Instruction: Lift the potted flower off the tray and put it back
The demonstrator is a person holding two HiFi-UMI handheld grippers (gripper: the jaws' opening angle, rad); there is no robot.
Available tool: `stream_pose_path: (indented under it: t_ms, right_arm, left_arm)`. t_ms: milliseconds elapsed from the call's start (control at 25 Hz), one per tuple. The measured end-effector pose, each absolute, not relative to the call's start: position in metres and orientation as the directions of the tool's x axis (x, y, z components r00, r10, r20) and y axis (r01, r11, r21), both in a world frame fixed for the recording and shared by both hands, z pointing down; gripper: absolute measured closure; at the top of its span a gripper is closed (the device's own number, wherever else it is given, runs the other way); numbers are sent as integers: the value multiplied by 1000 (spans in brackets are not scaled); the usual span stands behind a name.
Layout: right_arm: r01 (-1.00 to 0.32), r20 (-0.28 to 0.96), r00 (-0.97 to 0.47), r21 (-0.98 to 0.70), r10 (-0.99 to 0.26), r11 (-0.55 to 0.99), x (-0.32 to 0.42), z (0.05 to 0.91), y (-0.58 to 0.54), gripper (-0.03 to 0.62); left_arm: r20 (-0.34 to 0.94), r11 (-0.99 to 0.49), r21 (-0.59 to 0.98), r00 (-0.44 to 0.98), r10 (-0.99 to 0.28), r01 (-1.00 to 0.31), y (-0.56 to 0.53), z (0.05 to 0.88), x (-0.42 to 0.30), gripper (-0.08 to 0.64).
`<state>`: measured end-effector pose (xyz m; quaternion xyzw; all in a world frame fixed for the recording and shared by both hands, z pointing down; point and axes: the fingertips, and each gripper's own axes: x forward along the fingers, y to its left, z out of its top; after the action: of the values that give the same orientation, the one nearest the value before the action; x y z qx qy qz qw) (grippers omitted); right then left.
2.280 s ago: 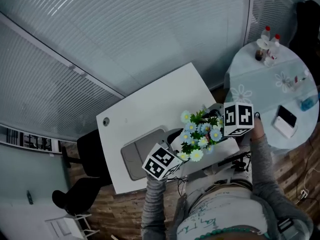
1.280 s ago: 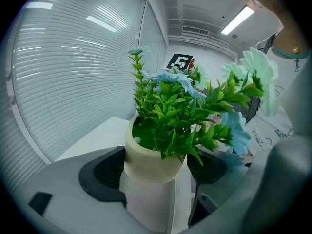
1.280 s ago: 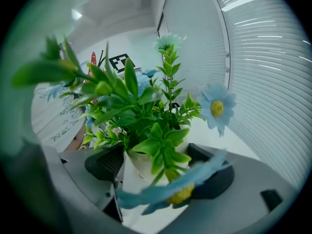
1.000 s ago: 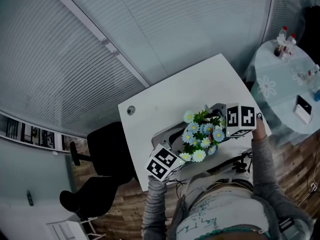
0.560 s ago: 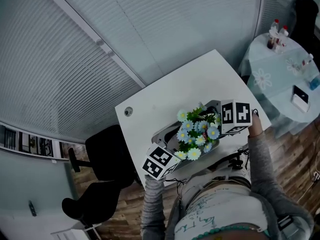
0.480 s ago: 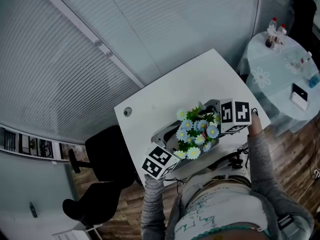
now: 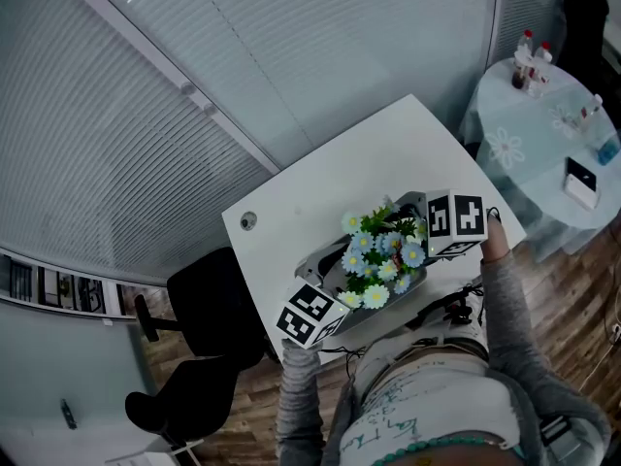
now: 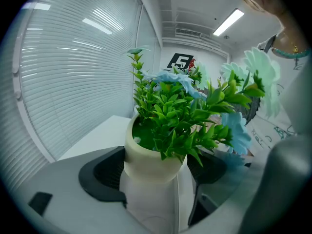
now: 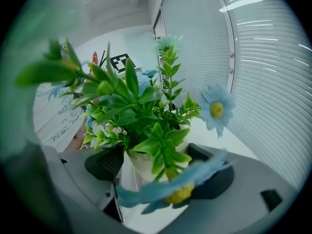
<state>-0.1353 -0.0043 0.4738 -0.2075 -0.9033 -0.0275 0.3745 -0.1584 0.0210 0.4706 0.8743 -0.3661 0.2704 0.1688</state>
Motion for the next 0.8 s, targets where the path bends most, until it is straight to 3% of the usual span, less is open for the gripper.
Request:
stream_pose_path:
  t_ms: [800]
  right_arm:
    - [407,693,-621,-112,365,906,-143,485,-1,202]
  left_arm:
    - [602,-665,108,581,-547,-739,24,483,-166,153]
